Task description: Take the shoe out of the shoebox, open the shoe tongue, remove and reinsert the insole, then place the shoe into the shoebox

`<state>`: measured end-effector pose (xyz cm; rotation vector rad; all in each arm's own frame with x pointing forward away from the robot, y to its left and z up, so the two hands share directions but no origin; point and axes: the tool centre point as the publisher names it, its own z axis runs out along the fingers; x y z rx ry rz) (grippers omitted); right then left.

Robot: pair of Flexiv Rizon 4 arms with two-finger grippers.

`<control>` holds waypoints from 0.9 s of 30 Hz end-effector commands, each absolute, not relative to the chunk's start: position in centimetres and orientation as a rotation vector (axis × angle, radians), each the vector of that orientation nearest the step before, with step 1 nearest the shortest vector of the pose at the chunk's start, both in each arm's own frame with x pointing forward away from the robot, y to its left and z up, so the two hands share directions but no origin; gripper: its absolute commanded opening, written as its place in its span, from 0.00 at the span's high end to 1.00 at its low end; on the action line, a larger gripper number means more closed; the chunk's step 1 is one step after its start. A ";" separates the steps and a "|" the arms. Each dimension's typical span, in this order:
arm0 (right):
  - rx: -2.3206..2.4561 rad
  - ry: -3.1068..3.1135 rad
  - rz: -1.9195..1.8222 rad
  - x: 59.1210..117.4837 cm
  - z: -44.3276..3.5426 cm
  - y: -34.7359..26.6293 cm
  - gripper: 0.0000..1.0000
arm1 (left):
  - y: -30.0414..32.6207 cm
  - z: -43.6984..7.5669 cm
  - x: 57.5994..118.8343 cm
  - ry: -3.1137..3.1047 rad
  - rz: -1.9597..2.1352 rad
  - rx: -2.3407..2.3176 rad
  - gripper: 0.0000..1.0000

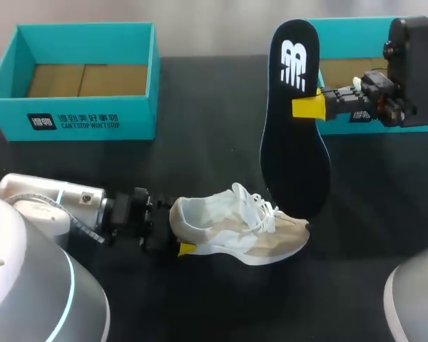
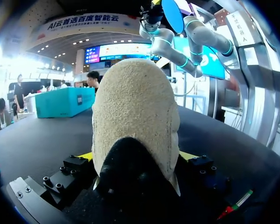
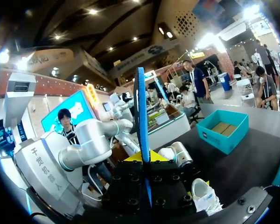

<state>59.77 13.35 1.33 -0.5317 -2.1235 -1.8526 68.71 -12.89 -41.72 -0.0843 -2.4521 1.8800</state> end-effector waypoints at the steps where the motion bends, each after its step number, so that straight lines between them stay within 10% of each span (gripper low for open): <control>1: -0.527 -2.126 -1.842 60.3 1.5 13.7 1.00 | -11.8 -40.8 68.6 -2.504 1.813 -0.110 0.00; 27: -0.527 -2.126 -1.842 60.3 1.5 13.7 1.00 | -9.8 -39.7 68.9 -2.842 1.413 -0.210 0.00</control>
